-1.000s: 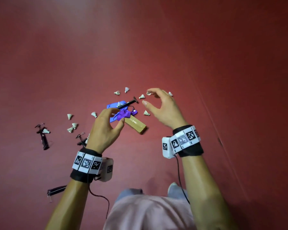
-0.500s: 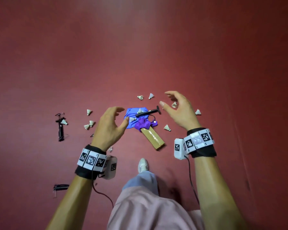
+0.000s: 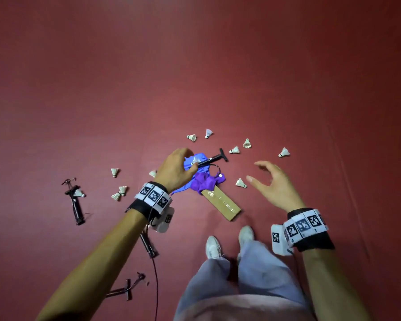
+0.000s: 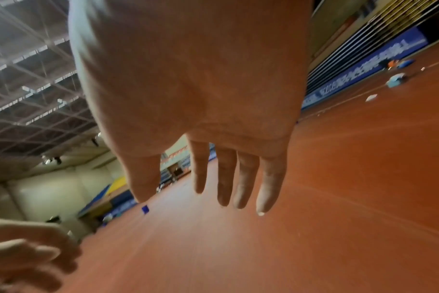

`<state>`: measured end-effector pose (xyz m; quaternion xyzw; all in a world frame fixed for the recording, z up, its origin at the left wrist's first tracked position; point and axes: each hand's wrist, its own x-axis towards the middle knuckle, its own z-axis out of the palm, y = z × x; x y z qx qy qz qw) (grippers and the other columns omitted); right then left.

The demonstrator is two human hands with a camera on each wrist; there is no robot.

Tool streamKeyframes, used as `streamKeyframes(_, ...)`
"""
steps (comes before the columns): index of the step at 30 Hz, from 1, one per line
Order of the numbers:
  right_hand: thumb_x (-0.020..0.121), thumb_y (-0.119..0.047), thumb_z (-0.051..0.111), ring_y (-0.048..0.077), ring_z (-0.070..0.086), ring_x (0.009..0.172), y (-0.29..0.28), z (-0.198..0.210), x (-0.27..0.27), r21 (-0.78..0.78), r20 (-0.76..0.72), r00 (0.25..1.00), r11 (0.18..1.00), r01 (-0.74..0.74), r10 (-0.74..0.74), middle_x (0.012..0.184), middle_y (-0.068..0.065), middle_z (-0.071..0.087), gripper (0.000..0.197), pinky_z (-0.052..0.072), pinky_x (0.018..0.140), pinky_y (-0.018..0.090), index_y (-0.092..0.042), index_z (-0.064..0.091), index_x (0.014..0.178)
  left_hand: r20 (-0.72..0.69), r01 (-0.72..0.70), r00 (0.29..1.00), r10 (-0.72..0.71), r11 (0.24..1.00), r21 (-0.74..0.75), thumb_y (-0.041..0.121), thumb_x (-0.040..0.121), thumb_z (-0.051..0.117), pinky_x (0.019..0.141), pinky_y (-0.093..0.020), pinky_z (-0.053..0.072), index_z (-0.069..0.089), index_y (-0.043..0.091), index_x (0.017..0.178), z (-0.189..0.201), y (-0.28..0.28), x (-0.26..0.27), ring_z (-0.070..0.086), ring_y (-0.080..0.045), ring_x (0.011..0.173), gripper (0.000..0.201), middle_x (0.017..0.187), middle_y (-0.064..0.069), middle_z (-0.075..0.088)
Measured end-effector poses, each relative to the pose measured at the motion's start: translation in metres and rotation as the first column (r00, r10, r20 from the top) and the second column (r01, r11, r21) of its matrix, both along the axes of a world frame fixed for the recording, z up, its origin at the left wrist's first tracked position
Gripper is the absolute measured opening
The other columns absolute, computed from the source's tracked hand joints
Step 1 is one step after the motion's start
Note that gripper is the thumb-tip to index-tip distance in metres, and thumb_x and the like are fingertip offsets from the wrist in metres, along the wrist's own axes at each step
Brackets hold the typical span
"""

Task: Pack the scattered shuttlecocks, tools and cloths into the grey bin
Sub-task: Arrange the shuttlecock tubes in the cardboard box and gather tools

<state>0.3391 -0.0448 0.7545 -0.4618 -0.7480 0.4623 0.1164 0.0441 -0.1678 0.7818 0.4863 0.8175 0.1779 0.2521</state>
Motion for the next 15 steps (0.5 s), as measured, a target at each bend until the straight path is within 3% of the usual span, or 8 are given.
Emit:
streamKeyframes(3, 0.087, -0.039, 0.079, 0.014, 0.058, 0.118, 0.027, -0.074, -0.015, -0.09, 0.082, 0.992, 0.992, -0.09, 0.097, 0.128, -0.001, 0.061, 0.048, 0.046, 0.103, 0.033, -0.024, 0.061, 0.129, 0.024, 0.022, 1.0, -0.018, 0.983, -0.184, 0.038, 0.088, 0.06, 0.088, -0.042, 0.052, 0.061, 0.01, 0.116, -0.069, 0.034, -0.015, 0.062, -0.031, 0.103, 0.039, 0.115, -0.009, 0.065)
streamKeyframes(6, 0.087, -0.038, 0.079, 0.024, 0.06, 0.12, 0.044, -0.172, -0.027, -0.17, 0.265, 0.921, 0.954, -0.246, 0.285, 0.13, 0.006, 0.062, 0.053, 0.047, 0.103, 0.036, -0.016, 0.059, 0.132, -0.023, 0.047, 0.998, -0.061, 0.913, -0.405, 0.047, 0.086, 0.054, 0.091, -0.043, 0.051, 0.059, 0.008, 0.122, -0.166, 0.042, -0.018, 0.062, -0.035, 0.113, 0.053, 0.122, -0.015, 0.064)
streamKeyframes(8, 0.088, -0.045, 0.074, 0.03, 0.058, 0.124, 0.049, -0.243, -0.028, -0.223, 0.421, 0.794, 0.898, -0.378, 0.439, 0.132, 0.009, 0.061, 0.058, 0.047, 0.103, 0.04, -0.018, 0.057, 0.136, -0.07, 0.101, 0.982, -0.173, 0.809, -0.579, 0.044, 0.094, 0.056, 0.094, -0.043, 0.05, 0.053, 0.009, 0.129, -0.237, 0.031, -0.018, 0.061, -0.036, 0.118, 0.05, 0.128, -0.015, 0.059)
streamKeyframes(11, 0.09, -0.048, 0.066, 0.029, 0.052, 0.131, 0.049, -0.345, -0.016, -0.327, 0.547, 0.586, 0.797, -0.509, 0.598, 0.137, 0.006, 0.055, 0.059, 0.043, 0.108, 0.039, -0.024, 0.051, 0.141, -0.058, 0.176, 0.946, -0.319, 0.657, -0.733, 0.037, 0.098, 0.056, 0.098, -0.042, 0.044, 0.047, 0.011, 0.137, -0.342, 0.01, -0.014, 0.056, -0.035, 0.125, 0.048, 0.136, -0.012, 0.054)
streamKeyframes(13, 0.091, -0.048, 0.065, 0.027, 0.051, 0.132, 0.048, -0.407, -0.004, -0.398, 0.578, 0.511, 0.766, -0.505, 0.637, 0.138, 0.004, 0.054, 0.057, 0.043, 0.108, 0.037, -0.025, 0.051, 0.14, -0.03, 0.16, 0.957, -0.288, 0.613, -0.774, 0.038, 0.097, 0.055, 0.097, -0.043, 0.046, 0.047, 0.012, 0.137, -0.41, -0.002, -0.005, 0.058, -0.035, 0.123, 0.048, 0.136, -0.012, 0.055)
streamKeyframes(15, 0.09, -0.047, 0.067, 0.025, 0.054, 0.129, 0.047, -0.464, 0.003, -0.45, 0.593, 0.476, 0.758, -0.472, 0.649, 0.137, 0.005, 0.055, 0.056, 0.043, 0.106, 0.034, -0.023, 0.052, 0.138, 0.013, 0.123, 0.984, -0.18, 0.615, -0.779, 0.041, 0.097, 0.055, 0.093, -0.043, 0.05, 0.049, 0.011, 0.133, -0.478, -0.013, 0.006, 0.06, -0.036, 0.119, 0.047, 0.132, -0.014, 0.058)
